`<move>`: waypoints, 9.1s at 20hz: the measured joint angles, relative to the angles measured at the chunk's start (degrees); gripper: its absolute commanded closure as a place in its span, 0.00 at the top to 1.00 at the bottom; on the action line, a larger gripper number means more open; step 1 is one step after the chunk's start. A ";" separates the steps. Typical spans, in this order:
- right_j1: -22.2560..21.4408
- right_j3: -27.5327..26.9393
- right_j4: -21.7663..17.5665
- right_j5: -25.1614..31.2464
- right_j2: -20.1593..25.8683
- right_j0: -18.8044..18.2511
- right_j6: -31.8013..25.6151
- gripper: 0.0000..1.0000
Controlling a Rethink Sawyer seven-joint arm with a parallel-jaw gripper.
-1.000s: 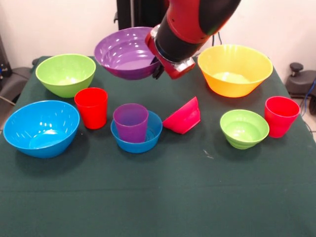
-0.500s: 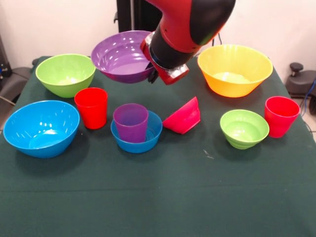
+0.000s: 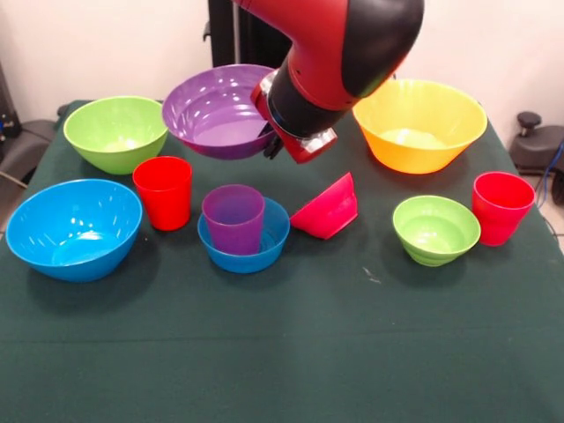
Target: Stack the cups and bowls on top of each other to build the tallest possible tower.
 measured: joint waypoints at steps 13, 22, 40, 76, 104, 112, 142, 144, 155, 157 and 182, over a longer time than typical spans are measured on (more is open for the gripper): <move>2.73 -5.70 -0.01 0.00 -0.05 -1.18 0.00 0.00; 4.79 -10.88 -0.01 0.27 -0.13 -2.91 0.00 0.00; 7.04 -16.86 0.19 3.51 -0.17 -3.36 0.00 0.00; 7.05 -16.86 0.89 3.50 -0.17 -2.86 0.00 0.00; 7.00 -16.68 0.92 3.51 -0.18 -2.21 0.00 1.00; 7.00 -16.31 0.92 3.51 -0.18 -1.82 0.00 1.00; 2.29 -15.94 0.90 3.52 -0.18 -1.78 0.00 1.00; 1.61 -15.94 0.91 3.53 -0.19 -1.78 0.00 1.00; -0.90 -14.82 0.89 2.95 -0.19 -1.81 0.00 1.00; -0.99 -14.28 0.89 1.82 -0.18 -1.93 0.00 1.00; -0.44 -10.48 -3.56 -13.87 1.58 -9.00 0.01 1.00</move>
